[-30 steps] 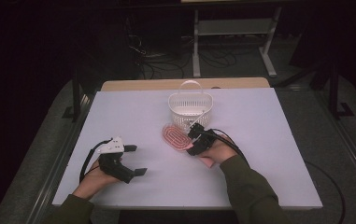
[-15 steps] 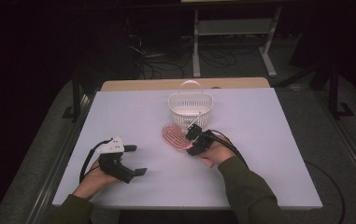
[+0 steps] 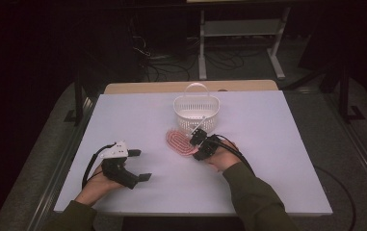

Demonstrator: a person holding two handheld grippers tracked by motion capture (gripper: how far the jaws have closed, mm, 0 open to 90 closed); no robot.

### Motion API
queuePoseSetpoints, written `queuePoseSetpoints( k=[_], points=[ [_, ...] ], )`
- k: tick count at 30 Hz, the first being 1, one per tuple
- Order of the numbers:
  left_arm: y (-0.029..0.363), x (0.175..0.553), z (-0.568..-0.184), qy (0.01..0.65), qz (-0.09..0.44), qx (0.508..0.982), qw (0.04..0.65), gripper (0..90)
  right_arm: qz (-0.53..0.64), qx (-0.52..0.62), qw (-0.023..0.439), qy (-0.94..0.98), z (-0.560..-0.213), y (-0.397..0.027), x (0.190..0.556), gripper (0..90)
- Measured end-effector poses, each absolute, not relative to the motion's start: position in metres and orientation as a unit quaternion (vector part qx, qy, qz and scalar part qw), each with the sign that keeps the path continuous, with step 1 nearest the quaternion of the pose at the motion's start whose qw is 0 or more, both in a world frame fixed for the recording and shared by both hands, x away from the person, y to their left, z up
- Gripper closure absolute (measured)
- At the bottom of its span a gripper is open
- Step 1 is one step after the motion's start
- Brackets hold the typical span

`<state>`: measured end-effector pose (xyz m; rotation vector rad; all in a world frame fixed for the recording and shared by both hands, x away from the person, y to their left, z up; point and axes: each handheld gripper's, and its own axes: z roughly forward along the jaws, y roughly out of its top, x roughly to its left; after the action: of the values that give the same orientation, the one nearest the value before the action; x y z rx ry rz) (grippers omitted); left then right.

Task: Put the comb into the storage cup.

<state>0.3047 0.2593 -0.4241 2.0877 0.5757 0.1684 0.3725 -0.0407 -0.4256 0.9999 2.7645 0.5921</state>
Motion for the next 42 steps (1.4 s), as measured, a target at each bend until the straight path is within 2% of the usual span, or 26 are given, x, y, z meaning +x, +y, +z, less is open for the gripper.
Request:
queuePoseSetpoints(
  k=[14, 42],
  points=[
    [0.26, 0.305, -0.424, 0.236, 0.069, 0.85, 0.466, 0.0, 0.22, 0.31, 0.069, 0.922, -0.426, -0.046, 0.372, 68.7],
    [0.259, 0.305, -0.425, 0.237, 0.066, 0.849, 0.467, 0.0, 0.308, 0.285, 0.062, 0.905, -0.406, -0.072, 0.358, 68.7]
  ],
)
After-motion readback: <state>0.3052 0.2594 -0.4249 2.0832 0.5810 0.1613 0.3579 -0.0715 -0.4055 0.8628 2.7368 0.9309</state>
